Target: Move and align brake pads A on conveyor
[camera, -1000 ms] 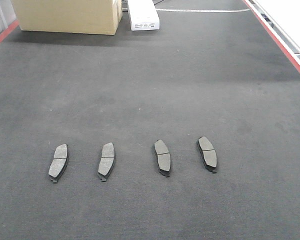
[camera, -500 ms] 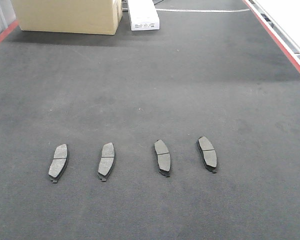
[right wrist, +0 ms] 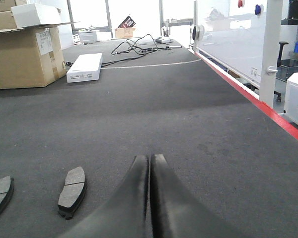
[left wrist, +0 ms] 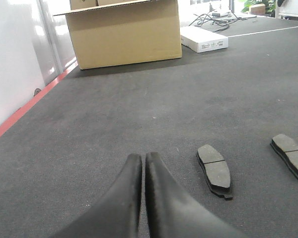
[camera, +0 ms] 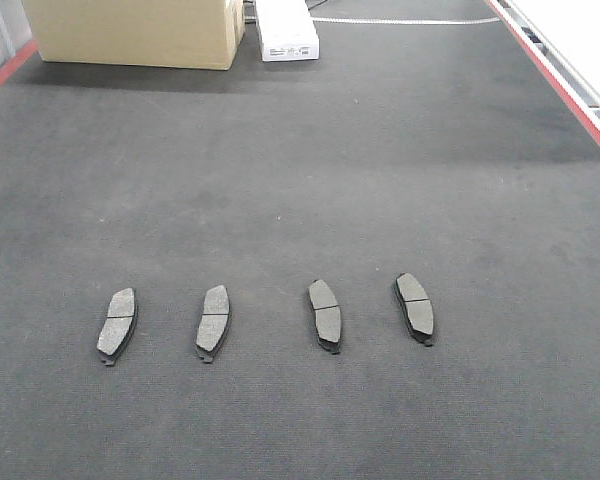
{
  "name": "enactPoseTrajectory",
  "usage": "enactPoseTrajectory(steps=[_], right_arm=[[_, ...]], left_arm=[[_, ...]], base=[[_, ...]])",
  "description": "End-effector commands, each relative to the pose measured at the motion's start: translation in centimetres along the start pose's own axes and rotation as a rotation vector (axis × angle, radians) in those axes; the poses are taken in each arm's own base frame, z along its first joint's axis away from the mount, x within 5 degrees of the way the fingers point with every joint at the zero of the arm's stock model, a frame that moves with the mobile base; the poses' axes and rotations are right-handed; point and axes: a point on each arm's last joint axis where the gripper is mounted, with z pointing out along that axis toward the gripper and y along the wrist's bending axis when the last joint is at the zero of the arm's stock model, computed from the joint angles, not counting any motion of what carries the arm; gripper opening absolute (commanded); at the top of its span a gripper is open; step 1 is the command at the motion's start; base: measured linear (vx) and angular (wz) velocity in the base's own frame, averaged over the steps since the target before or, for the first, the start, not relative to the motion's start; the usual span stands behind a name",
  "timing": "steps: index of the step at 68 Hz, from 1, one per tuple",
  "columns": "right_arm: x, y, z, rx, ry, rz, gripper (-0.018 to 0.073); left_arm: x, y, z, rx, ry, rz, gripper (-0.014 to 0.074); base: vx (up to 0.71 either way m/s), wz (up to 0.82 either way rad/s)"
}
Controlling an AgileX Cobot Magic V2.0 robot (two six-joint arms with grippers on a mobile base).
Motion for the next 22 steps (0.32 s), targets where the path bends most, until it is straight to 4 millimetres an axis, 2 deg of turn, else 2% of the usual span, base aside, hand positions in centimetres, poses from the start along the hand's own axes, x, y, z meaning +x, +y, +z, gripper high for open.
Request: enactPoseTrajectory(steps=[1, 22], right_arm=[[0.02, -0.05, -0.05, 0.005, -0.062, -0.010, -0.0010], [0.02, -0.05, -0.05, 0.005, -0.062, -0.010, -0.0010]], left_arm=[[-1.08, 0.12, -0.20, -0.012, -0.101, -0.004, -0.0006], [-1.08, 0.12, -0.20, -0.012, -0.101, -0.004, -0.0006]], base=[[0.00, 0.00], [0.00, 0.00]])
